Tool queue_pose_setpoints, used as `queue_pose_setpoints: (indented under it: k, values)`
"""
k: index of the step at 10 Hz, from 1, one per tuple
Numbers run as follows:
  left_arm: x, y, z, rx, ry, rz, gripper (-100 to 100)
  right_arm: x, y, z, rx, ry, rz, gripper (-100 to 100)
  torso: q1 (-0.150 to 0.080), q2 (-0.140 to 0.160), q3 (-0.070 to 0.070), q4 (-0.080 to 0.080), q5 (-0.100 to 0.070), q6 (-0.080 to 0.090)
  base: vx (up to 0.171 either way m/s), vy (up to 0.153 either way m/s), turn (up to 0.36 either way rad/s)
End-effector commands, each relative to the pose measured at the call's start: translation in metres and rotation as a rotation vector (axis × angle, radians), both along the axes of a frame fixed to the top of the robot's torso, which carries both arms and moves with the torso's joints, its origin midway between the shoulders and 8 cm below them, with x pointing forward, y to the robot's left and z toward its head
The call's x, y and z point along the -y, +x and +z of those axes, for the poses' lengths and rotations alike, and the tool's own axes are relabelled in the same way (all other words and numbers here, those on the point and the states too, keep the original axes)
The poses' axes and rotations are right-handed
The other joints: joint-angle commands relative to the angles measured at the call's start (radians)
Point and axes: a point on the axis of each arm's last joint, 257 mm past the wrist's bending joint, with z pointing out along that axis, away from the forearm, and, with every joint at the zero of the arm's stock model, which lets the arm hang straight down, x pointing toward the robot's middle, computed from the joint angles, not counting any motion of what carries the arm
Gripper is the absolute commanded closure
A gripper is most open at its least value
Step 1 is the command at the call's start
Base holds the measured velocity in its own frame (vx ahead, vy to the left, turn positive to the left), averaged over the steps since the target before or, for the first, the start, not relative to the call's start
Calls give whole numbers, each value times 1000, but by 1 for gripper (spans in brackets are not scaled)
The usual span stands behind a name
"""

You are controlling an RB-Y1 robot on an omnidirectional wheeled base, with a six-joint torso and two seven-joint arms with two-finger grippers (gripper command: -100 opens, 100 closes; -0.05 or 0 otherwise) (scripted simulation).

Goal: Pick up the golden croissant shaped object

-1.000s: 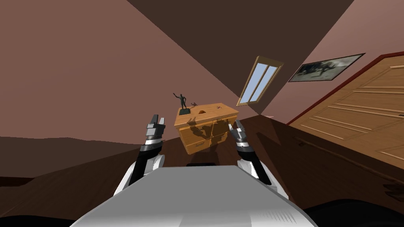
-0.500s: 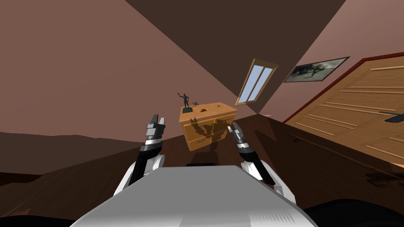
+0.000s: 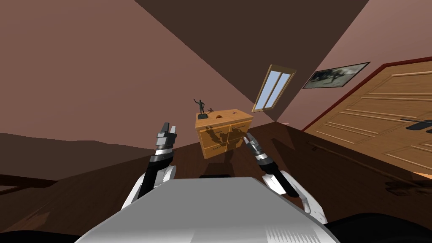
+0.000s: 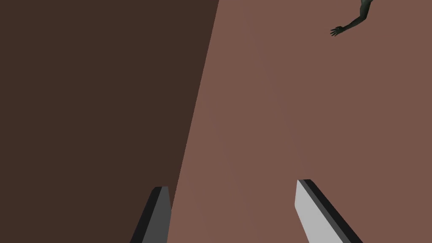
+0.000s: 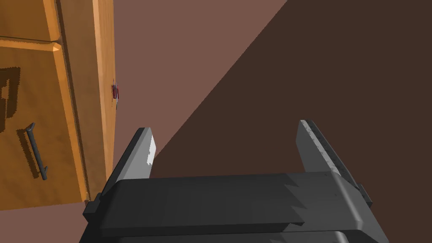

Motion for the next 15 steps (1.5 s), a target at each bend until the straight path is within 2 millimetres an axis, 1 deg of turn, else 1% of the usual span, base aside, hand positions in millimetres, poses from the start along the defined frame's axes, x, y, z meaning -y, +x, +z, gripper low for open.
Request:
queue_pose_setpoints:
  k: [1,2,3,4,5,6,7,9,10,11,12,13,14,15]
  values:
    - [0,0,0,0,0,0,0,4,2,-14,-32,-64,12,-100,0,0,0,0,0,0,-116,93,49]
    - [0,0,0,0,0,0,0,3,2,-14,-37,-88,26,-100,2,0,0,0,0,0,-92,69,18]
    - [0,0,0,0,0,0,0,9,3,-27,-62,-137,30,-100,0,-1,-1,0,0,0,-99,71,60]
    - [0,0,0,0,0,0,0,8,3,-27,-67,-161,43,-100,1,-1,-1,0,0,0,-89,56,30]
    - [0,0,0,0,0,0,0,15,4,-40,-91,-211,45,-100,0,-2,-1,0,0,0,-95,48,88]
    - [0,0,0,0,0,0,0,15,4,-40,-97,-241,61,-100,-1,-2,-1,-1,0,0,-90,45,43]
    - [0,0,0,0,0,0,0,23,5,-53,-121,-294,63,-100,-1,-2,-1,0,0,0,-76,71,70]
    - [0,0,0,0,0,0,0,24,5,-52,-127,-331,82,-100,-1,-4,-2,-1,0,0,-50,36,35]
    - [0,0,0,0,0,0,0,34,6,-65,-151,-396,87,-100,-3,-5,-3,-1,-1,0,-54,43,131]
    - [0,0,0,0,0,0,0,34,6,-64,-155,-420,100,-100,-2,-5,-3,-1,0,-1,-52,44,65]
    - [0,0,0,0,0,0,0,45,7,-76,-178,-481,100,-100,-2,-5,-3,-1,0,0,-70,50,122]
    - [0,0,0,0,0,0,0,46,7,-76,-181,-505,113,-100,-1,-4,-2,-1,0,0,-62,42,75]
    - [0,0,0,0,0,0,0,59,8,-87,-203,-567,112,-100,-2,-4,-2,-1,0,0,-49,48,143]
    - [0,0,0,0,0,0,0,60,8,-86,-206,-595,126,-100,-2,-5,-3,-1,0,0,-34,40,98]
